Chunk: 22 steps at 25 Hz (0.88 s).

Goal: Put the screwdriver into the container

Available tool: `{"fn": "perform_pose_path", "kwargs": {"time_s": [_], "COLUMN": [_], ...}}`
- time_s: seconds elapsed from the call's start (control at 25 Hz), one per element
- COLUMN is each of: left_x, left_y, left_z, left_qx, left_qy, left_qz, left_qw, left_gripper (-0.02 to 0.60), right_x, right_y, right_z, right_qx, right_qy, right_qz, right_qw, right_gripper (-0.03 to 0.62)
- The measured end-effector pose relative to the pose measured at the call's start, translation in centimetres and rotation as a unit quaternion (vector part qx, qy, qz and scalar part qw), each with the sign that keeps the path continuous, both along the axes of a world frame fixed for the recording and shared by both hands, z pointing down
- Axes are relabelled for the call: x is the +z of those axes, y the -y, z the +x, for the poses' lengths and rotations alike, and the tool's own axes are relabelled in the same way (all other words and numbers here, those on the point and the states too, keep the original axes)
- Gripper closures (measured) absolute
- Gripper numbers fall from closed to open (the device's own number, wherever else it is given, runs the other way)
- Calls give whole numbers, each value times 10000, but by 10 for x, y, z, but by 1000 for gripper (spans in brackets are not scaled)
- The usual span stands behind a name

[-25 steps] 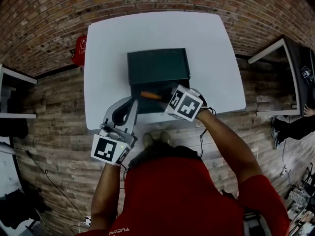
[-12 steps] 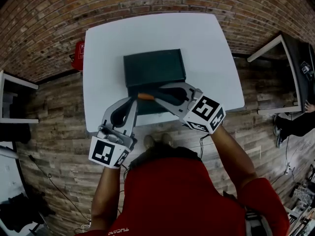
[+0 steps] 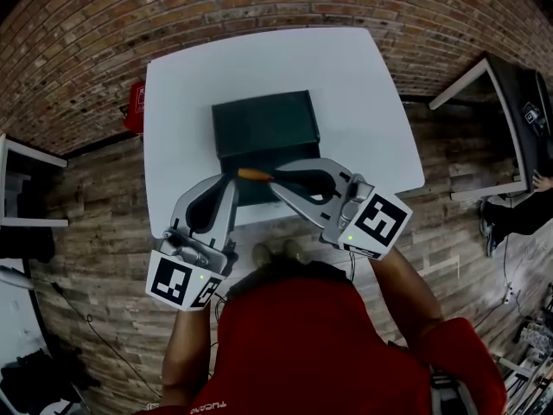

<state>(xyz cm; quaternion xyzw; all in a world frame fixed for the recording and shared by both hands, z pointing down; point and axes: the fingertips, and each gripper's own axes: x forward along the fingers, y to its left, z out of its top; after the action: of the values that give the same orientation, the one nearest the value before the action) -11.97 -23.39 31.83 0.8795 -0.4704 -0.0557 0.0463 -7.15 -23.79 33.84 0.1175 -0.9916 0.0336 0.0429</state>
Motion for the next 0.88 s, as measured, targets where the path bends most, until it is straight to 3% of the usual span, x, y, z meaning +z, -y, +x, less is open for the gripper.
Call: {"fn": "perform_pose_path", "kwargs": {"time_s": [0.32, 0.88], "left_x": [-14, -22], "left_y": [-9, -24], "left_z": [6, 12], "left_qx": [171, 253], "left_qy": [-122, -125], "left_qz": [147, 257], "left_qw": [9997, 9993], "left_gripper": [569, 569], "right_x": [-28, -37], "right_y": [-9, -20], "right_z": [3, 16], "right_qx": [250, 507], "right_qy": [499, 789], "right_qz": [262, 247], "right_qw": [9981, 9953], "right_gripper": [557, 563]}}
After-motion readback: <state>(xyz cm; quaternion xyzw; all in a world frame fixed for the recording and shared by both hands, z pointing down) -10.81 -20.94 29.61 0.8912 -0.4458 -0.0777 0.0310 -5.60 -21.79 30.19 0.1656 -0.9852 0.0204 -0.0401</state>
